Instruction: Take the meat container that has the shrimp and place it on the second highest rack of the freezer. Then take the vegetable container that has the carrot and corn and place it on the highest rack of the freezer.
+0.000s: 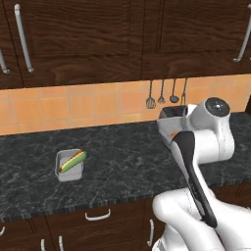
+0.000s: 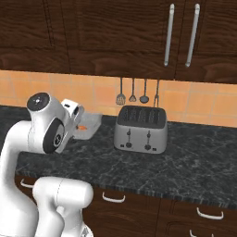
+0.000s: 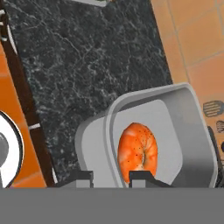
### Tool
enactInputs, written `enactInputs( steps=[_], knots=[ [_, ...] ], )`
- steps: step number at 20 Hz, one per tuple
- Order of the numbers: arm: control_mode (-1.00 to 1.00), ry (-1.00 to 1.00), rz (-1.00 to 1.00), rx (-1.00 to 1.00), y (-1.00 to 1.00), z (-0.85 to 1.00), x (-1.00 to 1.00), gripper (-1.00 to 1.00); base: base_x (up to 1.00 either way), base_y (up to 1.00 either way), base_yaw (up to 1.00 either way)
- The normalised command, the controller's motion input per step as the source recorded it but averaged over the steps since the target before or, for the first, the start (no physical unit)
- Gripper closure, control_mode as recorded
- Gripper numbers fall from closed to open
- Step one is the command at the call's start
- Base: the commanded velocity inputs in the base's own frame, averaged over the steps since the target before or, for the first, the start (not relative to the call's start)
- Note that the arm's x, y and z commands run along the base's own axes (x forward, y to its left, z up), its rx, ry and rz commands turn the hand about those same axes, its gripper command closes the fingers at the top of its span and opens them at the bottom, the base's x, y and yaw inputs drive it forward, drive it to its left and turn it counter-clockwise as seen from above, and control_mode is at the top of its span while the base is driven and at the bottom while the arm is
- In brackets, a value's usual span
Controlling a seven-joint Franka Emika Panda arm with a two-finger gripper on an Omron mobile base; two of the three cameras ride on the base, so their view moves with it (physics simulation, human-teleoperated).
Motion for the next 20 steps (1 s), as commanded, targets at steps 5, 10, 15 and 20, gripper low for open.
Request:
enactInputs(
  steps=[5, 10, 15, 20],
  knots=[
    [-1.0, -0.14, -0.07, 0.01, 0.0, 0.68, -0.58, 1.0, 0.0, 0.0, 0.0],
    [-1.0, -0.04, 0.03, 0.04, 0.0, 0.65, -0.51, 1.0, 0.0, 0.0, 0.0],
    [-1.0, 0.01, 0.02, 0.0, 0.15, 0.18, -0.27, 1.0, 0.0, 0.0, 0.0],
    [-1.0, 0.0, 0.0, 0.0, 0.07, 0.0, -0.63, 1.0, 0.0, 0.0, 0.0]
  ],
)
